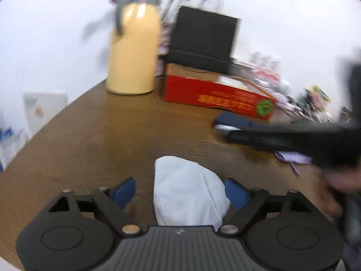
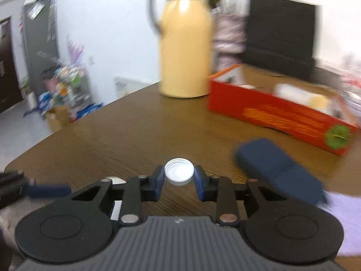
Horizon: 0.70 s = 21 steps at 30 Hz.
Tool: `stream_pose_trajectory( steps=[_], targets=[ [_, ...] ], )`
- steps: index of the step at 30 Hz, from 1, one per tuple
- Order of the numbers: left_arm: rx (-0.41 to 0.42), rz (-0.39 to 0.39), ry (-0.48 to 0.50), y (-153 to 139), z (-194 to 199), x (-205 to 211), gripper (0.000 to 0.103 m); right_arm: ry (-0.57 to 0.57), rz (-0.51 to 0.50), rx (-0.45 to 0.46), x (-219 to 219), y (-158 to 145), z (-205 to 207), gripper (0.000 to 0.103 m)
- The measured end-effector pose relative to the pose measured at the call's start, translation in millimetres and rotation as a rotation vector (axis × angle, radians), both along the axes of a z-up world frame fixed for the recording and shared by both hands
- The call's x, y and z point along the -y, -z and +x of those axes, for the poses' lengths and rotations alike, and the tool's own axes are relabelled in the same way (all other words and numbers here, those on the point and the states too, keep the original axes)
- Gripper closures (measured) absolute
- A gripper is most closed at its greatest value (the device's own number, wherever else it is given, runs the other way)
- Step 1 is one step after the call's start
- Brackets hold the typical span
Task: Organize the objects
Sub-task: 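Carry the tissue and cap into the box and open both grippers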
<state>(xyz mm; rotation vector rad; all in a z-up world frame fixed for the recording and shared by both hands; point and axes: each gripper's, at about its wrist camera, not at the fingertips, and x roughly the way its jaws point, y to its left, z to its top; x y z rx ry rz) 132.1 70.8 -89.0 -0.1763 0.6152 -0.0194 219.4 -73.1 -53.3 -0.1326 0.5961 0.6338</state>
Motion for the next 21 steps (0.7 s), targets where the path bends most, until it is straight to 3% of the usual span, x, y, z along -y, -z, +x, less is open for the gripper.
stream_pose_trajectory(
  steps=[2, 5, 7, 9, 19, 21],
  targets=[
    [-0.024, 0.046, 0.039, 3.7, 13.6, 12.2, 0.016, 0.071, 0.019, -0.015, 32.3, 1.1, -11.8, 0.074],
    [-0.046, 0.198, 0.05, 12.1, 24.0, 39.7, 0.012, 0.145, 0.027, -0.028, 68.3, 6.0, -33.5, 0.074],
    [-0.054, 0.185, 0.058, 11.1, 26.8, 47.0, 0.014, 0.17, 0.032, -0.03, 84.4, 7.8, -47.4, 0.074],
    [-0.052, 0.186, 0.074, 7.6, 23.5, 54.3, 0.04, 0.183, 0.034, -0.034, 98.2, 10.9, -63.8, 0.074],
    [-0.062, 0.174, 0.156, 1.0, -12.9, 80.1, 0.048, 0.203, 0.051, -0.068, 126.9, 25.1, -82.0, 0.073],
    [-0.051, 0.166, 0.148, -2.9, -13.7, 76.0, 0.054, 0.206, 0.056, -0.062, 127.6, 22.8, -78.5, 0.073]
  ],
)
